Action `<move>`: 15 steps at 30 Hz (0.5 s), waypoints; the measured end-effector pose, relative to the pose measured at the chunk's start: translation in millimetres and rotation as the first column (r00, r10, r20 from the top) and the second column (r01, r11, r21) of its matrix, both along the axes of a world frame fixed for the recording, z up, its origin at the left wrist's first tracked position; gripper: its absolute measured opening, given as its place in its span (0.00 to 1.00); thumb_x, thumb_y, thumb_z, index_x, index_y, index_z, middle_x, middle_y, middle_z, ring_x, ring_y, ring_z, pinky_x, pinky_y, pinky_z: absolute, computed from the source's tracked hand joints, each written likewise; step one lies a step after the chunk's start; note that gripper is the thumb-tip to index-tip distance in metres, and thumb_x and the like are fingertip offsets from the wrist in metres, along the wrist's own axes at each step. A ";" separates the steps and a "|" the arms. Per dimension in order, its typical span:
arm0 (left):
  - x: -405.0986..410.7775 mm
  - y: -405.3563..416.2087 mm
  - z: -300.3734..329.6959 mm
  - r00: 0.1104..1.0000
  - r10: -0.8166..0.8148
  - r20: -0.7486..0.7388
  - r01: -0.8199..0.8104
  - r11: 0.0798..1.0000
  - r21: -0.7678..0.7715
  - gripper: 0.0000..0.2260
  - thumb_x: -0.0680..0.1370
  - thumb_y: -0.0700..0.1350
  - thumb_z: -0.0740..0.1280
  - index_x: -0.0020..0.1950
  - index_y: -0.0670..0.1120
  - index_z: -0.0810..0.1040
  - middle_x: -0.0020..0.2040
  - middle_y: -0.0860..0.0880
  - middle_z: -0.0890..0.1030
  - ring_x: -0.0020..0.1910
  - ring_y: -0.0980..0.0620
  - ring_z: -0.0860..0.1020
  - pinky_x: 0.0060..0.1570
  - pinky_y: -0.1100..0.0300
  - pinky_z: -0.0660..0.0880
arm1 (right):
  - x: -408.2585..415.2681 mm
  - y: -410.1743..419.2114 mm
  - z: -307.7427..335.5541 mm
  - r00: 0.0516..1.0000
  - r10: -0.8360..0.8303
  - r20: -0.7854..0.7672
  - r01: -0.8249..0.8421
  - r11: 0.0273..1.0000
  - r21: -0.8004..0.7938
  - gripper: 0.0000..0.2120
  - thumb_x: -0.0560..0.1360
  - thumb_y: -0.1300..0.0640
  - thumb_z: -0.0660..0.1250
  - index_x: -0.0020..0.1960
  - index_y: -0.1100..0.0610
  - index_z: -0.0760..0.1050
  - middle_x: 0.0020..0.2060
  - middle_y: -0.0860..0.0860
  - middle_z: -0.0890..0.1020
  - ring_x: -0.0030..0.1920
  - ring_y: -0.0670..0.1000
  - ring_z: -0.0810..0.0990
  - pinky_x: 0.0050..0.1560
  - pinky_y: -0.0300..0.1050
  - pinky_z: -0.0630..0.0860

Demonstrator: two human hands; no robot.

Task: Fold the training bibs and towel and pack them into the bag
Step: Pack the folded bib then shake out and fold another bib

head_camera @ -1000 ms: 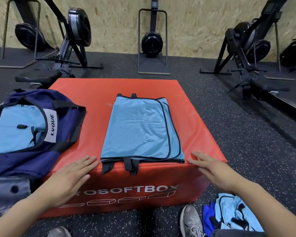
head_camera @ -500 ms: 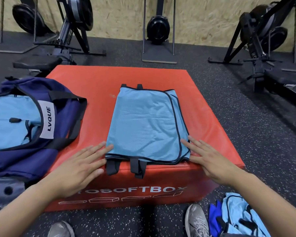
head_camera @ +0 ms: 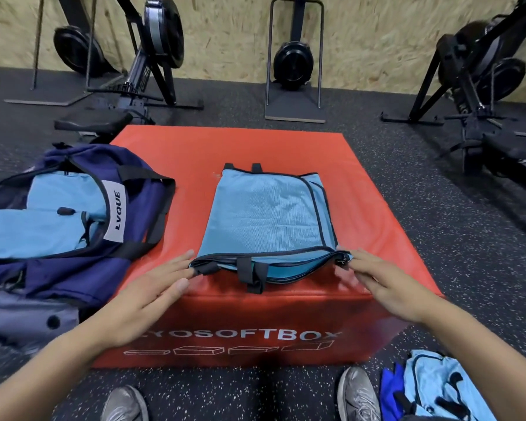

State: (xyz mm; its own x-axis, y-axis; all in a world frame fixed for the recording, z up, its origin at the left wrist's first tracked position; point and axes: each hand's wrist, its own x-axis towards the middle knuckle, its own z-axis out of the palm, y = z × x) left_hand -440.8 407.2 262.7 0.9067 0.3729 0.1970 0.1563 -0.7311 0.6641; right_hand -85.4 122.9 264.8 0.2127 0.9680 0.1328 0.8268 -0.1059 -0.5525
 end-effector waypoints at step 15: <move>12.1 -27.1 95.9 0.885 0.278 0.374 -0.132 0.920 -0.370 0.21 0.84 0.59 0.54 0.57 0.53 0.85 0.56 0.51 0.85 0.58 0.52 0.81 0.62 0.54 0.72 | -35.9 0.8 83.4 0.726 -0.075 -0.684 0.358 0.890 0.282 0.16 0.77 0.73 0.60 0.50 0.61 0.84 0.50 0.52 0.87 0.54 0.47 0.83 0.57 0.36 0.76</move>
State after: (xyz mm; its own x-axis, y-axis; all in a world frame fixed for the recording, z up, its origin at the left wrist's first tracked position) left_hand -428.7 380.1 358.6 0.6649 0.6495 0.3689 -0.0615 -0.4446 0.8936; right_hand -121.3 123.7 348.2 0.5787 0.7861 0.2171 0.2379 0.0920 -0.9669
